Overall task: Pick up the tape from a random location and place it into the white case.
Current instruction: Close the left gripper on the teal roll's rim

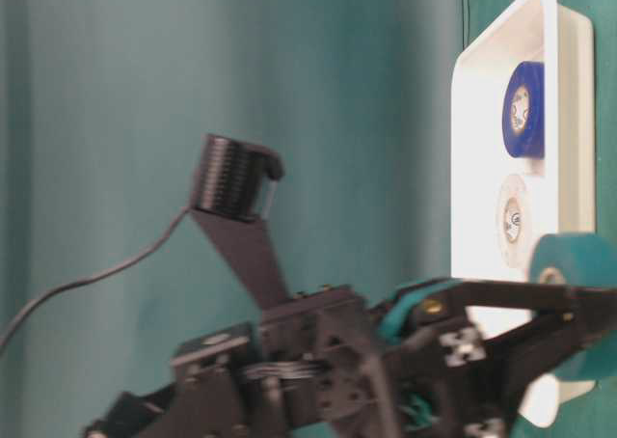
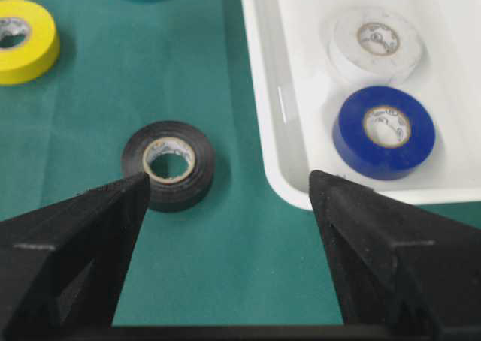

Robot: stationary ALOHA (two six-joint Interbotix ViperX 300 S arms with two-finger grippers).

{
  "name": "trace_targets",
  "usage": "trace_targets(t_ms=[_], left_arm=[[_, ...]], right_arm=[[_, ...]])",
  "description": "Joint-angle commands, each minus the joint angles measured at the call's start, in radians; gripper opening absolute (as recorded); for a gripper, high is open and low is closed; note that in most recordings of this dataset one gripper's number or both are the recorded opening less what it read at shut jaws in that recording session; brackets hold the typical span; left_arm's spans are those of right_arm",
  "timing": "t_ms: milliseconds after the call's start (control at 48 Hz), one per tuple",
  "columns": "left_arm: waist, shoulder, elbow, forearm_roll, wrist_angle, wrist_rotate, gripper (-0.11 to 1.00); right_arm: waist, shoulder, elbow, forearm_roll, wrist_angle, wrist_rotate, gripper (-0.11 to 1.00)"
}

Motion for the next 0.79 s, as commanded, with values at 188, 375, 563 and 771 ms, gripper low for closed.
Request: trace_targets(t_ms=[188,375,563,771], left_arm=[[-0.003,-0.087,-0.072,0.006,0.083,0.002,0.20],[-0.003,-0.121,-0.112,0.011,0.158,0.003,0.20],[-0.003,-0.186,-0.153,0.015,0.210,0.005,0.20],[-0.003,-0.245,-0.207,0.025,0.279,0.005,0.20]], right_arm=[[-0.002,0.008,-0.017,0.000,-0.006,0.000,0.83],[-0.002,0.008,-0.018,-0.002,-0.009,0.000,0.83],[-0.002,0.008,-0.018,-0.002,-0.006,0.000,0.83],[-0.002,0.008,-0.020,-0.002,-0.006,0.000,0.83]])
